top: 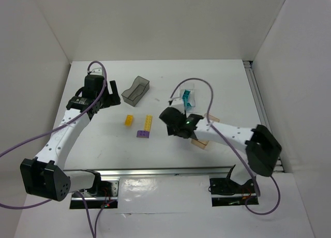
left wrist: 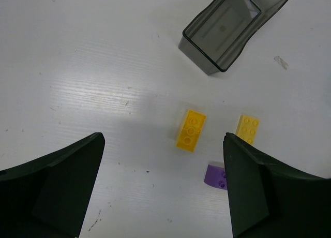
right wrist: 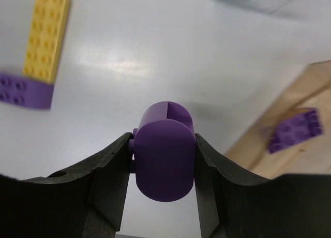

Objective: Sort the legos into containers by color

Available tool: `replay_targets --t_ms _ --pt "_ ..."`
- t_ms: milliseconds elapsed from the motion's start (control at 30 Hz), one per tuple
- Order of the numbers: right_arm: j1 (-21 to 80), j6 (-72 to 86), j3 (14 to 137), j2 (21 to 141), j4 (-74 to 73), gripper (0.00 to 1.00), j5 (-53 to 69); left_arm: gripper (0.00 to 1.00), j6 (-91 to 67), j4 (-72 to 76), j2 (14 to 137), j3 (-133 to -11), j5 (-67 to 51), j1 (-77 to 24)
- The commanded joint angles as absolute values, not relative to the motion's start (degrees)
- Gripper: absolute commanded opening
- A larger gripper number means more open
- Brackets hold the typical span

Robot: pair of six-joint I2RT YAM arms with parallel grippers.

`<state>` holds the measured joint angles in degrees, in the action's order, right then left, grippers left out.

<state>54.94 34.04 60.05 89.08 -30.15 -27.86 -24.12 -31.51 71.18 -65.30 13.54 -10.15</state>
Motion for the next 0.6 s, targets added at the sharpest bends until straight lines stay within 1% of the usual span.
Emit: replay_targets --t_ms 0,33,167,267,333,433,500,567 --pt "49.24 39.11 57.33 77.82 -33.66 0.49 -36.56 0.99 -23.55 -30.85 71.19 -67.5 13.45 -9.84" --pt "45.83 39.81 56.09 76.13 -33.66 0.49 -36.56 0.99 -23.55 -30.85 71.19 -67.5 13.45 -9.84" --pt "38.52 40.42 51.16 70.41 -33.13 0.49 -33.22 0.99 -23.55 -30.85 71.19 -67.5 12.92 -9.84" --pt "35.52 41.04 48.43 69.08 -33.75 0.49 -31.82 0.99 -24.08 -30.85 71.19 -67.5 12.92 -9.84" --pt "34.46 40.44 47.29 68.55 -32.35 0.52 -30.85 0.99 -24.08 -30.85 71.19 -66.97 12.92 -9.84" --pt "32.88 39.73 47.37 69.16 -31.82 0.71 -29.36 0.99 -24.08 -30.85 71.19 -66.97 12.92 -9.84" --pt "32.87 39.2 48.42 69.7 -32.43 0.81 -29.36 0.99 -24.08 -30.85 71.19 -66.97 12.92 -9.84" --pt "33.39 37.98 50.26 69.7 -32.43 0.81 -29.97 0.99 -24.08 -30.85 70.66 -66.97 12.92 -9.84"
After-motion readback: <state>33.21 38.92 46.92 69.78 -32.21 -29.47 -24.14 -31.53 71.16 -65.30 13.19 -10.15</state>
